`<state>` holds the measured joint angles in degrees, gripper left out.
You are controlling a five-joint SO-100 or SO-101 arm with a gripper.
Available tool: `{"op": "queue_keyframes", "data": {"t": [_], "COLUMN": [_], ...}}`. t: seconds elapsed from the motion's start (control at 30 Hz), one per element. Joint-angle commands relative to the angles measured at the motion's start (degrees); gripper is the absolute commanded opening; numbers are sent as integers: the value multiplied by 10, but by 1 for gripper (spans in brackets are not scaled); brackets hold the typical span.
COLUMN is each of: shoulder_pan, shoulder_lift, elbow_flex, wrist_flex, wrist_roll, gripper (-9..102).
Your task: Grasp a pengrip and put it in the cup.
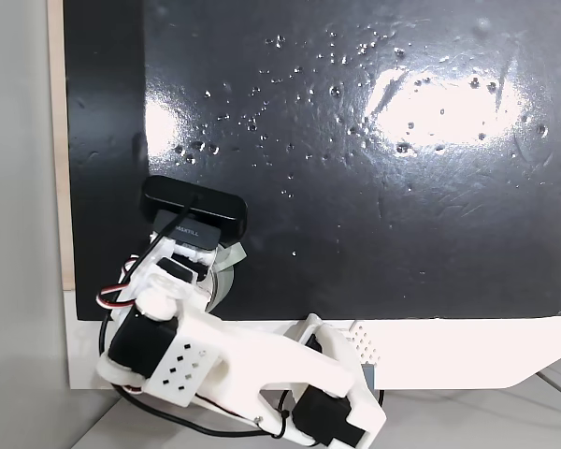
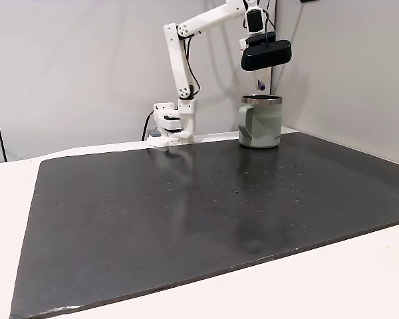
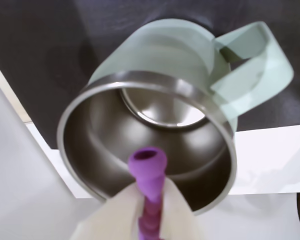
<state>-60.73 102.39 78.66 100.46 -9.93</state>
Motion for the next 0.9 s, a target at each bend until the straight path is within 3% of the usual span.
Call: {"op": "queue_keyframes", "data": {"t": [0.0, 0.23, 0.47, 0.57, 0.87], "shoulder_pan": [-12, -25, -29, -29, -28], "shoulder_lift": [3, -1, -4, -6, 2], "elbow_flex": [-31, -32, -32, -32, -23], "wrist_flex": [-4, -14, -12, -12, -9], "wrist_roll": [7, 18, -2, -4, -8], "gripper": [0, 0, 32, 37, 38]}}
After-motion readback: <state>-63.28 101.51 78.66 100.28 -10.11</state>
